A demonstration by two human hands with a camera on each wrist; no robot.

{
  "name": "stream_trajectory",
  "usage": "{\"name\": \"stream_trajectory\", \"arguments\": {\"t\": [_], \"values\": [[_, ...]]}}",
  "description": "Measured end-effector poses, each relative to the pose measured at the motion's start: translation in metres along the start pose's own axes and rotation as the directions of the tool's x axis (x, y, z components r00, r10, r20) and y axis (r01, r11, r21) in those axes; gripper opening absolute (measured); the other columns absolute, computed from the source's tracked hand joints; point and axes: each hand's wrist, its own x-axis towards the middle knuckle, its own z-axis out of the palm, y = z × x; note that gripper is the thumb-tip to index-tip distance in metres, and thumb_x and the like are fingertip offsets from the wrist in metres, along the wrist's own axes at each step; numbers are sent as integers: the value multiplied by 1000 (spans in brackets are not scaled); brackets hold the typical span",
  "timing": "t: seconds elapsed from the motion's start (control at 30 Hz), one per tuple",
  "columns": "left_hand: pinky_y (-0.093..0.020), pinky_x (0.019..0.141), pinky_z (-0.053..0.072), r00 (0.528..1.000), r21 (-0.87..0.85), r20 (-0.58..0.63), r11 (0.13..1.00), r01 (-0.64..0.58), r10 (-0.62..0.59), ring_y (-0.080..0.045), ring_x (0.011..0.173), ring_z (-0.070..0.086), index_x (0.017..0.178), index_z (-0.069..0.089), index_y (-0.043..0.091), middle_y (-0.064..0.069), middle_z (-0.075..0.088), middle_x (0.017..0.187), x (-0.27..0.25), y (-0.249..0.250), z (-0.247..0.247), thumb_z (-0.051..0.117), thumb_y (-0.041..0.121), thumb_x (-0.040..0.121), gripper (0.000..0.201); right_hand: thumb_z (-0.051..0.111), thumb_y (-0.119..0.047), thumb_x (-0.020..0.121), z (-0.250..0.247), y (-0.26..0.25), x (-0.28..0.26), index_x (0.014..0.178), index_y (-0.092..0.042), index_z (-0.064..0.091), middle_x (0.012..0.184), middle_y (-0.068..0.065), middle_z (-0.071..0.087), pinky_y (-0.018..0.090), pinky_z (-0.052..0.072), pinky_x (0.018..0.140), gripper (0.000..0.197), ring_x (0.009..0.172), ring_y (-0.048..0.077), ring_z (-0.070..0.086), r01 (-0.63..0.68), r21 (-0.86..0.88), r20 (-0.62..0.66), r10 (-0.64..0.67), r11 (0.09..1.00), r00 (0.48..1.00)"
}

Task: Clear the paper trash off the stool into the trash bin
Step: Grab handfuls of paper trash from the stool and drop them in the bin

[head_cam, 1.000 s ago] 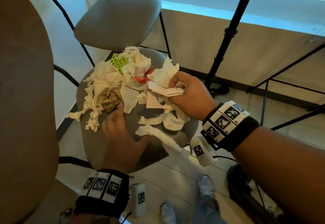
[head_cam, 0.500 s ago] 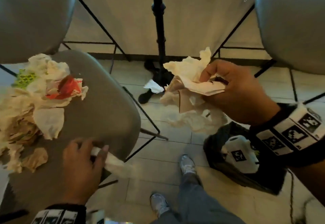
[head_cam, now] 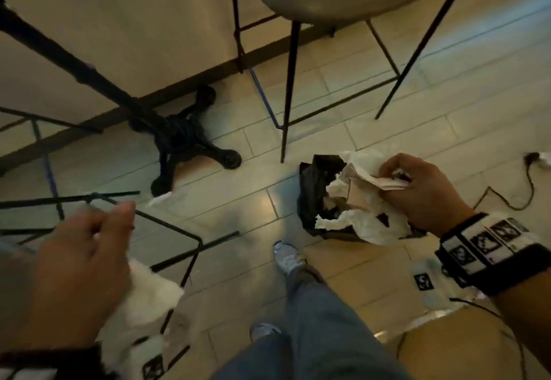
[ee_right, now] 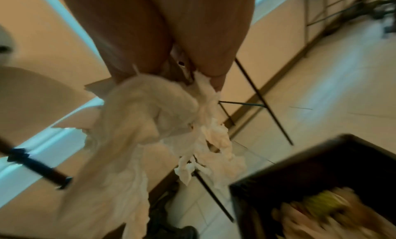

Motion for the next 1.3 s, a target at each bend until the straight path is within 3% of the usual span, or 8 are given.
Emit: {"name": "stream_trajectory", "arguments": {"t": [0.17, 0.47, 0.63, 0.7, 0.8, 0.9, 1.13, 1.3], "values": [[-32, 57, 34, 952, -135, 218, 973, -189, 215, -18, 67, 49, 81, 48, 16, -3, 50, 73, 24, 94, 113, 47, 55, 101, 44, 77, -18, 84, 33, 95, 28, 87, -15, 63, 88, 3, 65, 23, 40, 59, 14, 84, 24, 60, -290, 46, -55, 292, 956, 955], [-44, 76, 54, 803, -276, 584, 959, 59, 119, -18, 70, 59, 92, 57, 11, -2, 58, 75, 32, 114, 282, 58, 43, 100, 34, 66, -33, 86, 87, 206, 58, 101, -8, 63, 88, 13, 64, 34, 49, 58, 29, 69, 29, 60, -702, 242, -65, 733, 670, 677], [-42, 90, 61, 703, -355, 689, 928, 116, 176, -15, 83, 71, 96, 69, 17, -7, 72, 90, 22, 129, 346, 62, 18, 97, 7, 60, -40, 88, 103, 247, 69, 104, -9, 70, 109, 19, 73, 40, 56, 79, 36, 95, 39, 69, -780, 288, 37, 808, 555, 588], [-36, 89, 59, 649, -314, 736, 946, 77, 192, -17, 95, 73, 113, 69, 20, -5, 75, 102, 18, 139, 365, 64, 19, 96, 18, 58, -40, 93, 105, 258, 75, 123, -10, 68, 124, 15, 69, 36, 53, 84, 44, 113, 35, 66, -806, 334, 74, 838, 489, 540], [-21, 94, 50, 479, -289, 850, 954, 76, 219, 20, 94, 63, 147, 50, 22, 19, 65, 112, 14, 147, 385, 66, 13, 96, 54, 58, -39, 90, 109, 272, 85, 113, -10, 69, 116, 22, 71, 49, 56, 85, 39, 92, 37, 69, -778, 501, 161, 842, 379, 514], [-21, 110, 35, 396, -214, 896, 977, -11, 201, 22, 117, 42, 160, 26, 30, 23, 49, 141, 15, 138, 395, 72, 22, 92, 83, 72, -32, 83, 109, 261, 89, 100, -11, 71, 111, 27, 69, 59, 57, 87, 28, 94, 43, 69, -577, 817, 318, 820, 18, 476], [-42, 128, 17, 455, -143, 881, 990, -1, 127, -11, 157, 10, 162, 4, 40, 9, 6, 172, 33, 111, 368, 73, 54, 71, 115, 68, -37, 91, 122, 254, 97, 150, -25, 39, 152, 15, 39, 58, 48, 99, 66, 130, 49, 45, -606, 795, 334, 810, 32, 482], [-39, 124, 26, 557, -268, 804, 963, 28, 208, 0, 144, 30, 143, 27, 61, 32, 39, 145, 34, 95, 308, 75, 35, 89, 77, 64, -31, 93, 130, 227, 102, 128, -14, 58, 135, 16, 58, 47, 59, 86, 39, 100, 29, 63, -771, 564, 331, 775, 295, 539]]}}
